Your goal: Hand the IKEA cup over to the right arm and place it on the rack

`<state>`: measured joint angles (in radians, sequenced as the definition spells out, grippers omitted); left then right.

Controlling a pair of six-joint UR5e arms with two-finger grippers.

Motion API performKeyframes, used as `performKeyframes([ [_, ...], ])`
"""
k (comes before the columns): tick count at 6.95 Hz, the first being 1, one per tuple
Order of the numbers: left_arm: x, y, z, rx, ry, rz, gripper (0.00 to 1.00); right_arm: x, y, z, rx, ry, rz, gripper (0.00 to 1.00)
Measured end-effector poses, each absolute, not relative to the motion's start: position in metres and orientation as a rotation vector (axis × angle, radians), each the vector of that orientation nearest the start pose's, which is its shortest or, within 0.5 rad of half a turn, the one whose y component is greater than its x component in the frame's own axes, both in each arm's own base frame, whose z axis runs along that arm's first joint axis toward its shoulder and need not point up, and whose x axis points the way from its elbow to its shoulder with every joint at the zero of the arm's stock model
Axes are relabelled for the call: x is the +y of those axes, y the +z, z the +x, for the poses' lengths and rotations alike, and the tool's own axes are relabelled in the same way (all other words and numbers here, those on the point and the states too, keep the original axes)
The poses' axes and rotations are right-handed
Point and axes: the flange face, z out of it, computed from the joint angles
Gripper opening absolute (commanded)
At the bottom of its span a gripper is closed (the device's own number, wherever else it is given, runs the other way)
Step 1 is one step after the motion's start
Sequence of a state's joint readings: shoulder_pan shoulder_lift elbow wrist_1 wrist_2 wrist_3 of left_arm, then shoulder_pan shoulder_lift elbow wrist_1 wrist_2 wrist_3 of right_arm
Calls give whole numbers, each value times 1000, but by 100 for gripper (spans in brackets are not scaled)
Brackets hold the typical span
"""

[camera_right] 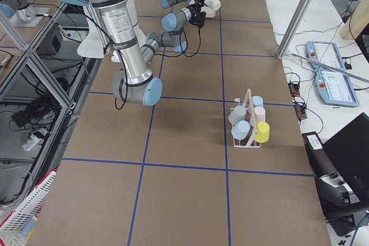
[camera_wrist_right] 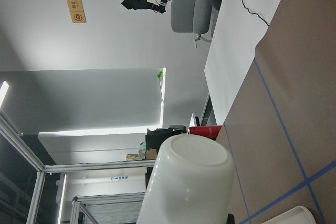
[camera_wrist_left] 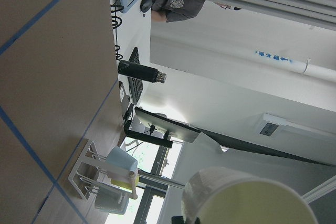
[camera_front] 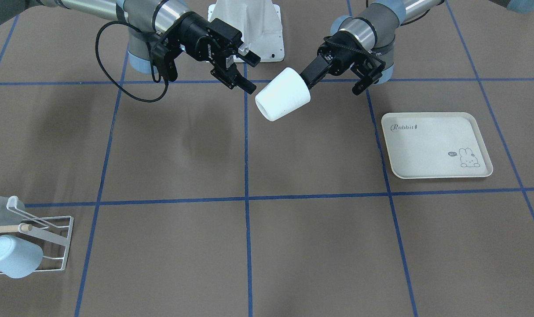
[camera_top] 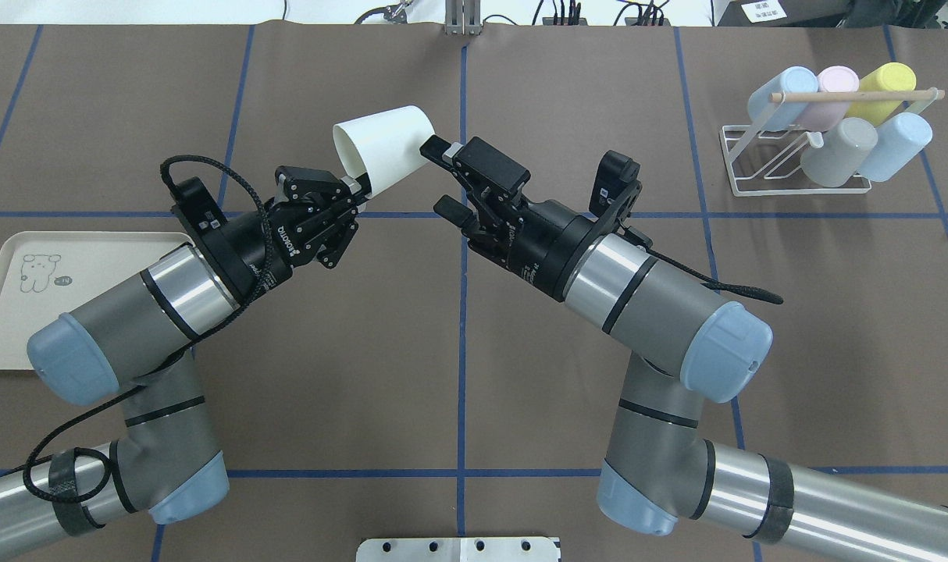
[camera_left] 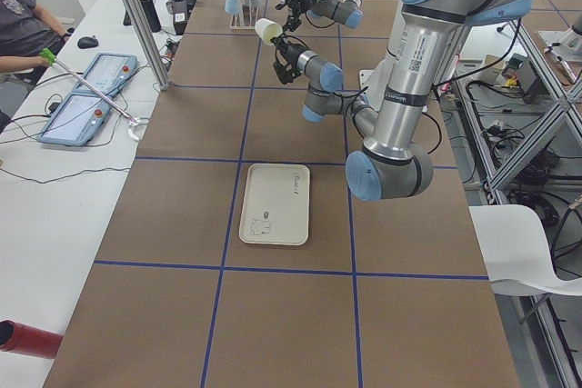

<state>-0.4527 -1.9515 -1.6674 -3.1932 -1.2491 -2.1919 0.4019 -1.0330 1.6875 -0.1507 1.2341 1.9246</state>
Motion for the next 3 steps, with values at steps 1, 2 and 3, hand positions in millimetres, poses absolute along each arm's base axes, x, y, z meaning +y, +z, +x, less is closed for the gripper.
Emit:
performKeyframes([
  [1,-383,243,412,2227,-959,16,0,-376,152,-454,-2122,806,273,100],
  [2,-383,242,413,2229,-959,15,0,-380,147,-454,-2117,812,279,100],
  [3,-383,239,414,2232,-957,13,0,-383,146,-455,-2113,817,282,99],
])
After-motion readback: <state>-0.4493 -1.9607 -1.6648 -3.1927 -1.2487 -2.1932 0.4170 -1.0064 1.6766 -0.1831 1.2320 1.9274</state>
